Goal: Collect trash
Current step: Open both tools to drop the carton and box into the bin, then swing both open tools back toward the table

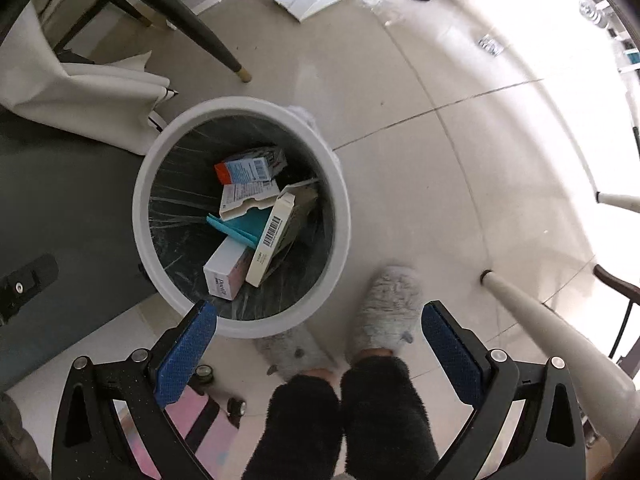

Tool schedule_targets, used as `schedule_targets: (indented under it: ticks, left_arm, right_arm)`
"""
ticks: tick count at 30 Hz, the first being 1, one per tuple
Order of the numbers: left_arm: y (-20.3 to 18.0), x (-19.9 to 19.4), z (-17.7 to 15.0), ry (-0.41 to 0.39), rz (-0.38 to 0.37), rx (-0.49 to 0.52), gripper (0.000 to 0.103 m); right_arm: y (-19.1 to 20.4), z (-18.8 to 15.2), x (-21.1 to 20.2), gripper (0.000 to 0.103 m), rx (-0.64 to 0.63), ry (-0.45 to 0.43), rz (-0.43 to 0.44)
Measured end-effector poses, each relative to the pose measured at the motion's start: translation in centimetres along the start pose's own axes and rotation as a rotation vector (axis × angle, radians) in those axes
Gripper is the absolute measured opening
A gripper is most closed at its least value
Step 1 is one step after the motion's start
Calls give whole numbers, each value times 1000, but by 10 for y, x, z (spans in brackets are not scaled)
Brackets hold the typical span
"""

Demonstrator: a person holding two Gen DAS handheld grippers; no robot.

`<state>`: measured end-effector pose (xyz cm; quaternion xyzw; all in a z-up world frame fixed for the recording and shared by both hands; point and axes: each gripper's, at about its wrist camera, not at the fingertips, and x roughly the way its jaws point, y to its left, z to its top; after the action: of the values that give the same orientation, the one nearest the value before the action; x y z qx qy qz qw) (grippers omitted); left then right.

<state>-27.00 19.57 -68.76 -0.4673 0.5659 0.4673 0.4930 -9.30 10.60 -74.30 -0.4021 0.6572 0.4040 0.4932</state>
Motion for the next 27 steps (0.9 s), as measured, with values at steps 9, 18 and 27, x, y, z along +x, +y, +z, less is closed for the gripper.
schedule_targets:
  ticks: [9, 18, 27]
  left_arm:
    - [-1, -65, -24, -47, -11, 4, 94]
    - [-4, -156, -52, -89, -16, 28, 94]
    - [-4, -259, -87, -154, -46, 47, 94]
  right_arm:
    - [8, -20, -74, 103, -69, -79, -45]
    - [11, -46, -178, 103, -79, -125, -27]
    - [13, -79, -301, 103, -97, -194, -4]
